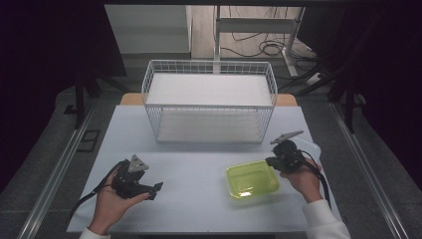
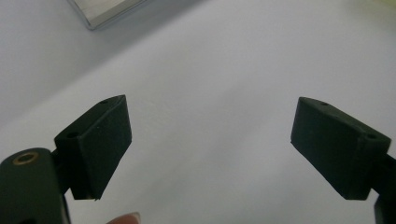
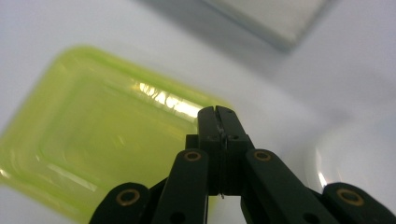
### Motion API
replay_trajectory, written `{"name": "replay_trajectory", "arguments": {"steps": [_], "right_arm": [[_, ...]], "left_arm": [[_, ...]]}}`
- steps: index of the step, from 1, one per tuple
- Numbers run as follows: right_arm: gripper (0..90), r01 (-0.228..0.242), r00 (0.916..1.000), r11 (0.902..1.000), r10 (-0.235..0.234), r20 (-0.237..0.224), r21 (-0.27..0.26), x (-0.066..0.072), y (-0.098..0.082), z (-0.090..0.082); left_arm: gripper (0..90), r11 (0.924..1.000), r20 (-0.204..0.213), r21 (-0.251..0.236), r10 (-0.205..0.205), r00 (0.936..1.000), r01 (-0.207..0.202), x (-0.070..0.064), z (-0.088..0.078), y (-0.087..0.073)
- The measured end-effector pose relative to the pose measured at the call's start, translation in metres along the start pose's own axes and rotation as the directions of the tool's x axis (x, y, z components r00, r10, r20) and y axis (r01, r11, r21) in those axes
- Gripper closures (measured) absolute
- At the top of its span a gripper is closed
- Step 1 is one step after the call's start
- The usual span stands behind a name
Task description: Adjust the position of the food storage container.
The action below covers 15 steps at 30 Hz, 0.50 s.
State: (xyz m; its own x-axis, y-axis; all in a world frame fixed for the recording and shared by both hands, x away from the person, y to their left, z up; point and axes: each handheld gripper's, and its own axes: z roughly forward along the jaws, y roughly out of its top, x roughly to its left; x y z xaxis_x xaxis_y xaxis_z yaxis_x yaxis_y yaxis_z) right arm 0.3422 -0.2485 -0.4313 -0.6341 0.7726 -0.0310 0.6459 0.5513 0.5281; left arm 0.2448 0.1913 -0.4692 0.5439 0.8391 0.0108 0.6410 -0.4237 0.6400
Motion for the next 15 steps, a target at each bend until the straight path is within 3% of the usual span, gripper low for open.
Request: {"name": "replay_trajectory", "arguments": {"steps": [7,12,15], "right_arm": [[89.3,-0.046,0.9981,0.9987,0.045,0.041,0.023,-0.004,-0.042,-0.002],[89.3,-0.03,0.9944,0.9981,0.024,0.103,0.054,0.0,-0.053,0.008],[89.3,-0.048,0.9948,0.9983,0.045,0.091,0.031,-0.001,-0.058,0.01]], "left_arm": [[12.1,0.9997,0.009,-0.01,-0.022,0.9997,0.022,0.0,-0.001,0.001],[12.0,0.9998,0.019,0.009,-0.017,0.9997,0.017,-0.007,0.005,0.0],[12.0,0.9996,0.025,0.026,-0.016,0.9996,0.015,-0.012,0.011,-0.001]]}}
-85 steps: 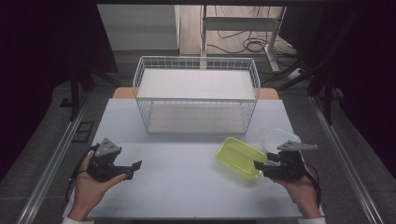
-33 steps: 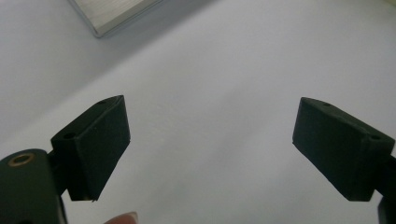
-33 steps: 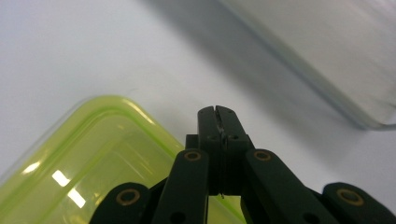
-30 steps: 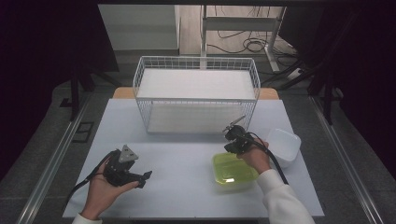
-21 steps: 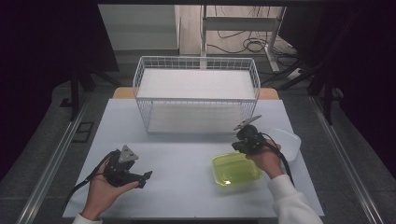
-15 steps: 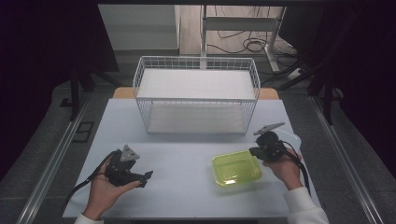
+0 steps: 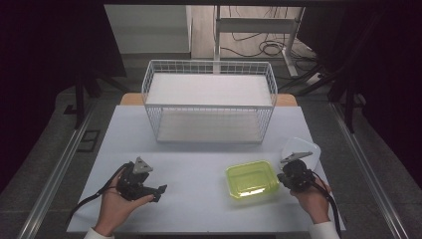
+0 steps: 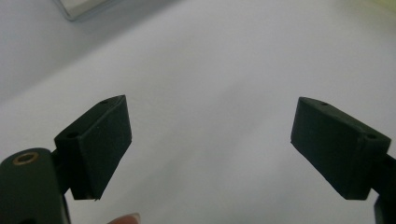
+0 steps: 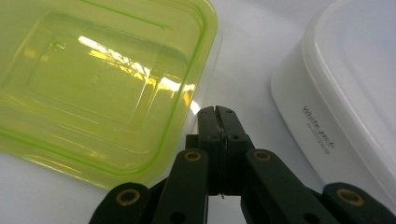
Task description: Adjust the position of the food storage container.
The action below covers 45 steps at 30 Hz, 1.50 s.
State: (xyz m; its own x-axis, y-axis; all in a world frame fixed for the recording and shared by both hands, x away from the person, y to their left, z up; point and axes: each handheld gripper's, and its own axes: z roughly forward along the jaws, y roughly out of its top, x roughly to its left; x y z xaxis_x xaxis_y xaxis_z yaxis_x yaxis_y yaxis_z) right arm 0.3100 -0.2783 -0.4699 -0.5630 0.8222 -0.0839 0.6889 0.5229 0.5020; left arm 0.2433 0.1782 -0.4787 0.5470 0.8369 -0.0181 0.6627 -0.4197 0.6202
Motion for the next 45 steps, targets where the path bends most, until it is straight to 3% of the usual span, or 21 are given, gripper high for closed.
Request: {"name": "replay_trajectory", "arguments": {"steps": [5,12,23,45], "right_arm": [[89.3,-0.008,0.9998,1.0,0.008,-0.021,0.0,0.001,-0.004,0.006],[89.3,0.004,0.9986,1.0,-0.004,-0.052,-0.001,0.011,-0.001,0.008],[89.3,0.071,0.9911,0.9973,-0.072,-0.111,-0.015,0.049,0.013,0.02],[89.3,0.139,0.9809,0.9876,-0.148,-0.126,-0.072,0.092,0.035,0.039]], "left_arm": [[11.8,0.9991,0.01,0.031,0.028,0.9996,-0.028,-0.004,0.008,-0.001],[11.8,0.999,0.011,0.03,0.033,0.9994,-0.033,-0.004,0.008,-0.001],[11.8,0.9992,0.011,0.028,0.027,0.9996,-0.027,-0.004,0.008,-0.001],[11.8,0.9997,0.017,0.02,0.011,0.9998,-0.012,-0.003,0.008,-0.001]]}}
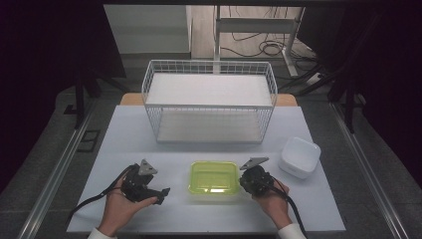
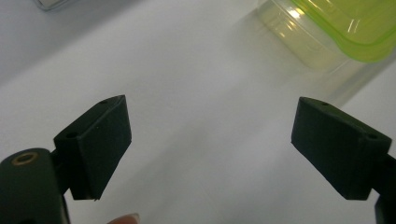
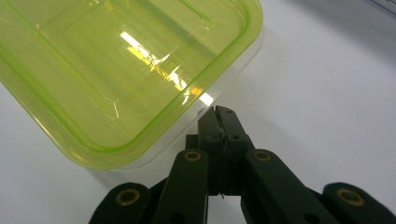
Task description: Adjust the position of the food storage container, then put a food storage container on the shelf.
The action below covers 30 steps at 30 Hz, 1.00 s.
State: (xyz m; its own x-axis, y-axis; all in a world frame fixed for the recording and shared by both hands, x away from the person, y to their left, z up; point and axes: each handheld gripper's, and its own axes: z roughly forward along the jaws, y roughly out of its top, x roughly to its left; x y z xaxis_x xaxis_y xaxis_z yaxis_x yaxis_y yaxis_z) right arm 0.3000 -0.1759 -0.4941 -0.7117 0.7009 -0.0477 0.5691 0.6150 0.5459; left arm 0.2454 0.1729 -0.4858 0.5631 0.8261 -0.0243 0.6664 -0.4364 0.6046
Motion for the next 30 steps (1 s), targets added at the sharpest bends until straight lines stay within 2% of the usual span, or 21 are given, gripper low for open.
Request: {"name": "replay_trajectory", "arguments": {"steps": [5,9,10,12,14,15,18,19,20,23,25,27,28,30], "right_arm": [[89.0,-0.007,0.9999,0.9997,0.007,0.01,-0.022,-0.002,0.0,-0.001],[84.8,-0.029,0.9991,0.9959,0.031,0.028,-0.086,-0.009,-0.002,-0.016],[77.1,-0.043,0.9984,0.9934,0.047,0.032,-0.107,-0.012,-0.003,-0.02],[53.8,-0.081,0.995,0.983,0.09,0.043,-0.165,-0.016,-0.005,-0.028],[35.6,-0.137,0.9902,0.9654,0.14,-0.004,-0.222,-0.018,-0.007,-0.036],[32.6,-0.158,0.9874,0.9579,0.155,-0.034,-0.24,-0.019,-0.008,-0.04],[27.6,-0.188,0.9817,0.9433,0.171,-0.084,-0.274,-0.02,-0.009,-0.048],[26.5,-0.192,0.9807,0.9425,0.174,-0.088,-0.274,-0.02,-0.009,-0.049],[25.3,-0.194,0.9801,0.9433,0.173,-0.097,-0.27,-0.02,-0.009,-0.05],[24.8,-0.197,0.9779,0.9456,0.171,-0.119,-0.259,-0.02,-0.009,-0.049],[24.9,-0.206,0.9753,0.9453,0.177,-0.131,-0.253,-0.02,-0.009,-0.049],[25.0,-0.226,0.9691,0.9438,0.193,-0.153,-0.241,-0.019,-0.007,-0.049],[25.0,-0.226,0.9691,0.9438,0.193,-0.153,-0.241,-0.019,-0.007,-0.049],[25.0,-0.236,0.9654,0.9424,0.199,-0.169,-0.238,-0.019,-0.005,-0.05]], "left_arm": [[11.8,1.0,0.0,-0.001,-0.005,1.0,0.005,0.0,0.001,0.0],[11.8,0.9998,-0.003,-0.018,-0.012,0.9999,0.012,0.001,0.0,0.0],[11.9,0.9996,-0.001,-0.023,-0.014,0.9999,0.014,0.001,-0.001,0.0],[12.9,0.9995,-0.012,-0.028,-0.015,0.9998,0.015,0.0,-0.002,0.001],[13.3,0.9991,0.002,-0.038,-0.019,0.9998,0.019,0.001,-0.005,0.002],[13.5,0.9986,0.005,-0.047,-0.027,0.9996,0.027,0.001,-0.006,0.002],[14.1,0.9959,0.008,-0.074,-0.051,0.9987,0.051,0.003,-0.01,0.003],[14.5,0.9959,0.008,-0.074,-0.051,0.9987,0.051,0.003,-0.01,0.003],[15.4,0.9929,0.013,-0.101,-0.062,0.998,0.063,0.004,-0.013,0.004],[16.6,0.9884,0.041,-0.122,-0.086,0.9955,0.09,0.005,-0.015,0.007],[16.8,0.9868,0.047,-0.126,-0.095,0.9943,0.101,0.005,-0.015,0.007],[17.0,0.984,0.079,-0.13,-0.113,0.9905,0.122,0.007,-0.015,0.01],[17.1,0.984,0.079,-0.13,-0.113,0.9905,0.122,0.007,-0.015,0.01],[17.3,0.9822,0.104,-0.13,-0.123,0.987,0.136,0.007,-0.014,0.012]]}}
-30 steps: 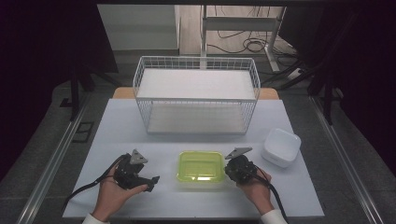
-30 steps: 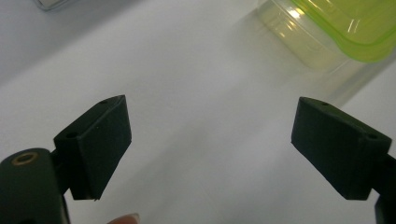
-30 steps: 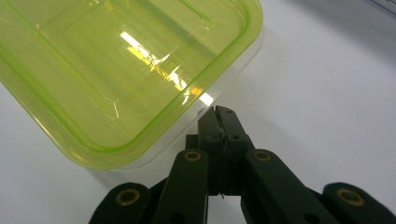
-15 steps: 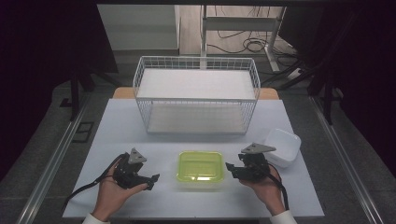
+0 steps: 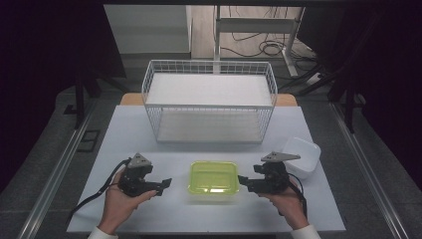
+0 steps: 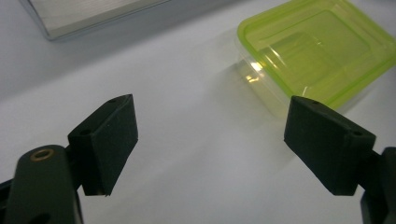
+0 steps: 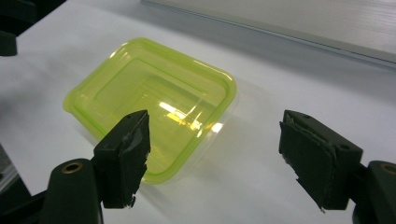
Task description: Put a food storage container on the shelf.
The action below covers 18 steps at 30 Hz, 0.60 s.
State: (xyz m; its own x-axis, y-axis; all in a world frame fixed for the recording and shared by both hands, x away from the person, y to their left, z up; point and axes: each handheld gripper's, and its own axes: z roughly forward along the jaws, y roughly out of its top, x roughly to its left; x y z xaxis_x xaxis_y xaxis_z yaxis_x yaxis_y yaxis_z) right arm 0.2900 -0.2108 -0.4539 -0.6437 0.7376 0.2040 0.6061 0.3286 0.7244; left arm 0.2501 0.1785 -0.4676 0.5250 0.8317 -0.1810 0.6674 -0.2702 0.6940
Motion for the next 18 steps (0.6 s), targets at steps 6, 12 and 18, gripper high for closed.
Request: {"name": "replay_trajectory", "arguments": {"steps": [6,12,18], "right_arm": [[25.8,-0.042,0.999,0.999,0.043,-0.011,0.013,-0.004,-0.001,0.004],[28.3,-0.063,0.9977,0.9978,0.063,-0.024,0.022,-0.006,-0.002,0.01],[30.8,-0.084,0.9956,0.9956,0.086,-0.038,0.041,-0.007,0.0,0.021]], "left_arm": [[22.6,0.9994,0.013,-0.019,0.028,0.9995,-0.027,-0.01,0.005,0.01],[22.5,0.9999,0.063,0.007,-0.008,0.998,0.007,-0.012,0.017,0.018],[22.6,0.9951,0.122,0.039,-0.094,0.988,0.09,-0.008,0.031,0.024]]}}
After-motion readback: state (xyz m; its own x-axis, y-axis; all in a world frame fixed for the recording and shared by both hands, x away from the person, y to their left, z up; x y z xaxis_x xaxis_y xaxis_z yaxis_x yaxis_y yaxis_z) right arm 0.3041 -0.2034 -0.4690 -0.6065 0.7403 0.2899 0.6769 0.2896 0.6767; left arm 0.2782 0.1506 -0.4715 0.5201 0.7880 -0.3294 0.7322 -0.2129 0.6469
